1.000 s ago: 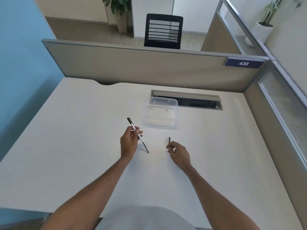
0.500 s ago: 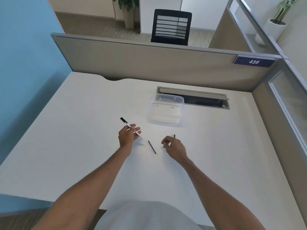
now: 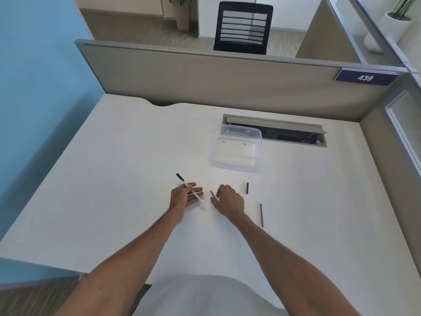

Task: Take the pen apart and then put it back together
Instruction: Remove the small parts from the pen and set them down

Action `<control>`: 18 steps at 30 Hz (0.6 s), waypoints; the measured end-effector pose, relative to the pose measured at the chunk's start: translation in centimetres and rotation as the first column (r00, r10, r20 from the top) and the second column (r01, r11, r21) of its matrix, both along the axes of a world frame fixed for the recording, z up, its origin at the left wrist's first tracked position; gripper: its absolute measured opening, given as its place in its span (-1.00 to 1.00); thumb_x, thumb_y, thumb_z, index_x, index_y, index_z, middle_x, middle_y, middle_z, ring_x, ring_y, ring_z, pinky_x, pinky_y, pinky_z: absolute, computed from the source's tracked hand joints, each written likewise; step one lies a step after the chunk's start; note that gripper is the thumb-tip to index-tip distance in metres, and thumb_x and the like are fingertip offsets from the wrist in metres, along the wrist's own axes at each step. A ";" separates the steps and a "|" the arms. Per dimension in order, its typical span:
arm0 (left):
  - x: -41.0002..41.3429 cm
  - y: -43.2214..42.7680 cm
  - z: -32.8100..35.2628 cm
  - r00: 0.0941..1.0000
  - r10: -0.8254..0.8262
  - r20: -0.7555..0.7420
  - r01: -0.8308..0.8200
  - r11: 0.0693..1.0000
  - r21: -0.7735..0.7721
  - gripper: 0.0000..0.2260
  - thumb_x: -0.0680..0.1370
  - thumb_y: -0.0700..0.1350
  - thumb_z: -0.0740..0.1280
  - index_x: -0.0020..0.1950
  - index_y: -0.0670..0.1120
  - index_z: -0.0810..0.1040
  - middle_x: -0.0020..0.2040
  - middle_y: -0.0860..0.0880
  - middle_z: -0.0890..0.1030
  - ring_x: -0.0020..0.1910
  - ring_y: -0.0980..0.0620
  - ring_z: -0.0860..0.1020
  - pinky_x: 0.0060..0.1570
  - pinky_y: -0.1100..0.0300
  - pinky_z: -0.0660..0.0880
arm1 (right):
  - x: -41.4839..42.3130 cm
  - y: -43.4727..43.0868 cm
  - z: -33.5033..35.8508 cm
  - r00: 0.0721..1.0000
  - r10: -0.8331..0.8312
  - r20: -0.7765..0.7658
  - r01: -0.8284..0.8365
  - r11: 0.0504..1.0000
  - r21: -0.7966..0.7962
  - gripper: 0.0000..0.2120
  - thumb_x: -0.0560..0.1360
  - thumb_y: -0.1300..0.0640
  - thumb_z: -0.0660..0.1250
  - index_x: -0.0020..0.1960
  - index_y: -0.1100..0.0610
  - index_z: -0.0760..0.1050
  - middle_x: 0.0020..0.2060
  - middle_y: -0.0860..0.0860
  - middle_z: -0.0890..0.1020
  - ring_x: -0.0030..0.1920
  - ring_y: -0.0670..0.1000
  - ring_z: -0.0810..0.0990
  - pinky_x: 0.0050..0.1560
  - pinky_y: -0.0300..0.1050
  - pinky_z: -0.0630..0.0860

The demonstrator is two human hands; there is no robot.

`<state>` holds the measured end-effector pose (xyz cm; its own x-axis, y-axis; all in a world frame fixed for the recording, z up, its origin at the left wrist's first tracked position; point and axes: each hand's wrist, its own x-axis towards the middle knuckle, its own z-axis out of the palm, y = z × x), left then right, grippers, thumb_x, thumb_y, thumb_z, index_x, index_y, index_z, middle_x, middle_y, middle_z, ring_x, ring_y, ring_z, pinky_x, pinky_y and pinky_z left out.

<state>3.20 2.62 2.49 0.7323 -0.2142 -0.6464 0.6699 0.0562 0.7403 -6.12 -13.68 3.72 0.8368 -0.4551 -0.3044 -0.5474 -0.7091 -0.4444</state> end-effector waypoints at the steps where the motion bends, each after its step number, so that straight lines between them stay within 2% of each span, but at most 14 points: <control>1: 0.0 0.1 -0.1 1.000 0.005 -0.005 -0.005 1.000 -0.002 -0.75 0.74 -0.21 0.27 0.32 -0.30 0.64 0.14 -0.29 0.78 0.16 -0.28 0.76 0.32 -0.19 0.65 | 0.1 0.2 -0.1 1.000 0.001 -0.017 -0.001 1.000 -0.013 -0.77 0.59 -0.06 0.40 0.11 0.09 0.57 0.10 0.03 0.64 0.08 0.18 0.68 0.00 0.00 0.50; 9: 0.7 -0.1 -0.7 0.998 0.032 -0.058 -0.034 0.999 -0.036 -0.78 0.72 -0.22 0.29 0.28 -0.28 0.65 0.08 -0.26 0.79 0.02 -0.20 0.80 0.26 -0.15 0.68 | 0.7 1.0 0.5 0.998 0.016 -0.064 -0.018 1.000 -0.022 -0.87 0.53 0.17 0.30 0.02 0.13 0.60 0.01 0.07 0.71 -0.01 0.22 0.69 -0.07 0.01 0.55; 13: 1.2 -1.0 -0.5 0.996 0.061 -0.065 -0.065 0.997 -0.046 -0.76 0.72 -0.25 0.28 0.29 -0.33 0.64 0.10 -0.28 0.78 0.03 -0.17 0.79 0.15 -0.01 0.70 | 1.1 0.1 1.3 0.998 -0.049 -0.032 0.050 0.998 0.034 -0.88 0.51 0.13 0.30 -0.02 0.09 0.61 -0.03 0.01 0.72 -0.03 0.19 0.69 -0.12 -0.04 0.51; 18: 2.0 -2.2 -0.2 0.996 0.044 -0.077 -0.050 0.996 -0.077 -0.74 0.71 -0.26 0.27 0.31 -0.35 0.63 0.16 -0.31 0.76 0.05 -0.17 0.78 0.15 0.02 0.69 | 3.3 -2.3 3.6 0.974 -0.221 0.043 0.212 0.966 0.150 -0.86 0.48 0.04 0.36 -0.03 0.04 0.65 -0.14 -0.06 0.69 -0.07 0.13 0.67 -0.07 -0.07 0.53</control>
